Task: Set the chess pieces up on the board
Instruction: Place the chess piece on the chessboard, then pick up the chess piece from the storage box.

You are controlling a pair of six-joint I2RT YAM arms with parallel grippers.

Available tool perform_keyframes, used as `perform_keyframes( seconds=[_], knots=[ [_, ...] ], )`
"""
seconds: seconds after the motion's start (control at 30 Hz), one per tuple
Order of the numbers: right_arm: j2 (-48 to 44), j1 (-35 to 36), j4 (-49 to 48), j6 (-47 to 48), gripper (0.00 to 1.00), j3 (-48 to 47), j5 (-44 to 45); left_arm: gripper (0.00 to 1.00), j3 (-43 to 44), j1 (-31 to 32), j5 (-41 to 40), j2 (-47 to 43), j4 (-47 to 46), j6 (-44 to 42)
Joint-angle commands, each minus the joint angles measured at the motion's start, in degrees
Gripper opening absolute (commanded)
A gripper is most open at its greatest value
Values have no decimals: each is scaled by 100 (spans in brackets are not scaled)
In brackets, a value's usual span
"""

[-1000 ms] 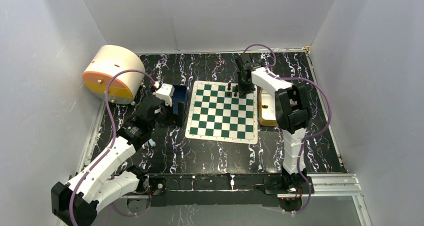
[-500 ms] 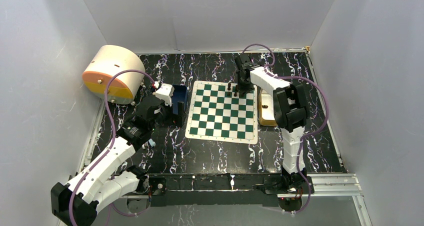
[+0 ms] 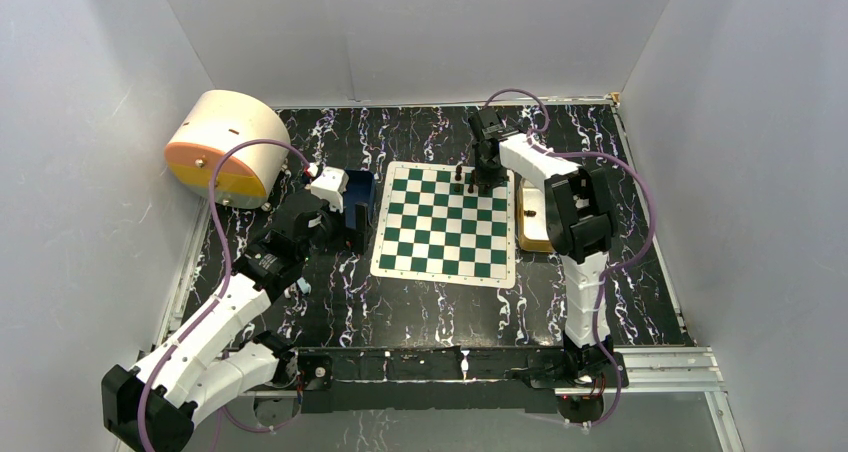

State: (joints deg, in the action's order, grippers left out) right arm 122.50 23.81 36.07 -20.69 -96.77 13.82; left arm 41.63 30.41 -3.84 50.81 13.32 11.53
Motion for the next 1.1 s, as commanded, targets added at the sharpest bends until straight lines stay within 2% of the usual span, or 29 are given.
perform_keyframes(
  seconds=[0.0, 0.4, 0.7, 1.0, 1.07],
  knots=[
    [58, 29, 40, 30, 31, -237, 116, 94, -23, -36, -61, -145, -68, -44],
    [-84, 32, 226, 47, 36, -367, 24, 94, -25, -36, -75, -128, -67, -46],
    [-680, 25, 344, 126, 38, -77, -60, 94, -15, -36, -48, -116, -71, -37],
    [-1415, -112, 394, 298, 39, 211, 214, 94, -19, -36, -13, -106, -71, -28],
    [-1521, -154, 410, 383, 38, 257, 533, 94, -19, -36, -12, -114, -71, -27]
  ],
)
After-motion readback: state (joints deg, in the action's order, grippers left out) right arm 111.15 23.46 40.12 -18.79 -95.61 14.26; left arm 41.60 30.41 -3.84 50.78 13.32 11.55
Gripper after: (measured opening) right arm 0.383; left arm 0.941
